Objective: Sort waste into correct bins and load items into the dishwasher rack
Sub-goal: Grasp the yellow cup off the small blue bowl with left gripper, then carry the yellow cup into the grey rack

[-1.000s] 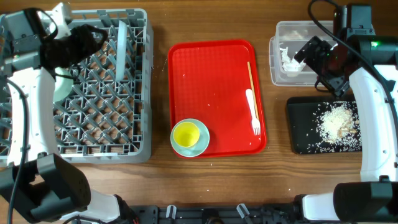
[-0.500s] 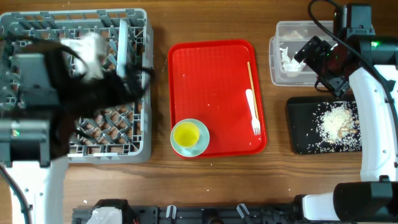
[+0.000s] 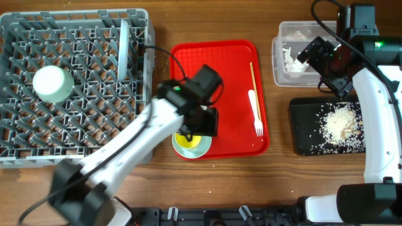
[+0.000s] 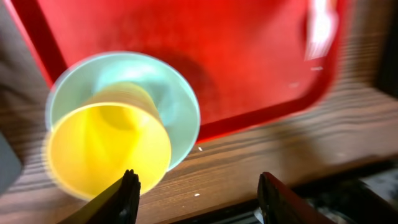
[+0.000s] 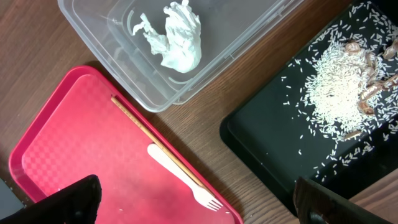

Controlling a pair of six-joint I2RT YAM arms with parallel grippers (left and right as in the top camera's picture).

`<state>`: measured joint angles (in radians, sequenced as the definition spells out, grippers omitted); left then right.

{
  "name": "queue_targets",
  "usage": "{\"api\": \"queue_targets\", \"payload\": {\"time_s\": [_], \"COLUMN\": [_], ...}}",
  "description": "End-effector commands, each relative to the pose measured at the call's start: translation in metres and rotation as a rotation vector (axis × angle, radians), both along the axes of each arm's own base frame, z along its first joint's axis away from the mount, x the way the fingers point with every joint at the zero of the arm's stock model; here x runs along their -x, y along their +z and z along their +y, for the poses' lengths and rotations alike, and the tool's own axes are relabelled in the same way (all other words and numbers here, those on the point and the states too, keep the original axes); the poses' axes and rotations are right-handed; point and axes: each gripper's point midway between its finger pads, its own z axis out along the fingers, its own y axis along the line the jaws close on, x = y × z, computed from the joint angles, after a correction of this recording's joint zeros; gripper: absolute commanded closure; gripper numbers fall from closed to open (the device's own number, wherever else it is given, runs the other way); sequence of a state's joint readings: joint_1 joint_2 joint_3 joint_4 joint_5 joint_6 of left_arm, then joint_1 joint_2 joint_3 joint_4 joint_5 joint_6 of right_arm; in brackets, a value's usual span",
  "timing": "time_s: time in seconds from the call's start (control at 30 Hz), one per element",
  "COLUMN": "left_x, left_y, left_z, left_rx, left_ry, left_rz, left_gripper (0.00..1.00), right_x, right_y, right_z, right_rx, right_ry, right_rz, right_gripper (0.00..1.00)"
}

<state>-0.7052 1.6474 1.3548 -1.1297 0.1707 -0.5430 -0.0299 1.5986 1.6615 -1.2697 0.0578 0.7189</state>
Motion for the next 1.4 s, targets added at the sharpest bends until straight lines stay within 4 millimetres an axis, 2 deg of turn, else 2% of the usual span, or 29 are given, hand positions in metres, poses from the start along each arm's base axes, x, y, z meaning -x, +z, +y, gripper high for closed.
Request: {"api": "queue_targets", "payload": {"time_s": [0.0,0.07,0.2,0.23,0.3,0.33,0.5,0.7,0.77,0.83,0.9,1.0,1.07,1.23,1.37], "left_x": [0.007,0.005,-0.001,-0.002,-0.004,-0.004,0.002,0.006,0.006,0.006,0.006,0.005,0.001,-0.018,-0.034], "left_y": [-0.035,-0.048,-0.050,-0.050,-0.050,-0.051,-0.065,-0.072,-0.072,-0.072,-0.071,-0.060,-0.045,0.009,0.045], "left_z": [0.002,0.008,0.012,0.010,0.004,0.003,-0.004,0.003,0.004,0.004,0.006,0.009,0.013,0.043,0.072], "left_rx": [-0.119,-0.189,-0.219,-0.212,-0.195,-0.194,-0.201,-0.229,-0.233,-0.233,-0.235,-0.234,-0.241,-0.329,-0.316], "left_ry": [0.070,0.122,0.138,0.136,0.131,0.128,0.097,0.095,0.095,0.096,0.100,0.107,0.113,0.144,0.232], "left_rz": [0.078,0.081,0.049,0.042,0.026,0.025,0.017,0.026,0.025,0.026,0.023,0.016,-0.010,-0.201,-0.324], "left_gripper": [0.44,0.43,0.45,0.49,0.64,0.66,0.65,0.66,0.75,0.94,0.96,0.96,0.96,0.96,0.96], "right_x": [-0.001,-0.001,-0.001,-0.001,-0.001,-0.001,-0.001,-0.001,-0.001,-0.001,-0.001,-0.001,-0.001,-0.001,-0.001], "right_y": [0.015,0.015,0.015,0.015,0.015,0.015,0.015,0.015,0.015,0.015,0.015,0.015,0.015,0.015,0.015], "right_z": [-0.005,-0.005,-0.005,-0.005,-0.005,-0.005,-0.005,-0.005,-0.005,-0.005,-0.005,-0.005,-0.005,-0.005,-0.005], "right_rx": [0.018,0.018,0.018,0.018,0.018,0.018,0.018,0.018,0.018,0.018,0.018,0.018,0.018,0.018,0.018], "right_ry": [-0.025,-0.025,-0.025,-0.025,-0.025,-0.025,-0.025,-0.025,-0.025,-0.025,-0.025,-0.025,-0.025,-0.025,-0.025], "right_rz": [-0.047,-0.047,-0.047,-0.047,-0.047,-0.047,-0.047,-0.047,-0.047,-0.047,-0.047,-0.047,-0.047,-0.047,-0.047], "right_gripper": [0.00,0.00,0.00,0.00,0.00,0.00,0.00,0.00,0.00,0.00,0.00,0.00,0.00,0.00,0.00]}}
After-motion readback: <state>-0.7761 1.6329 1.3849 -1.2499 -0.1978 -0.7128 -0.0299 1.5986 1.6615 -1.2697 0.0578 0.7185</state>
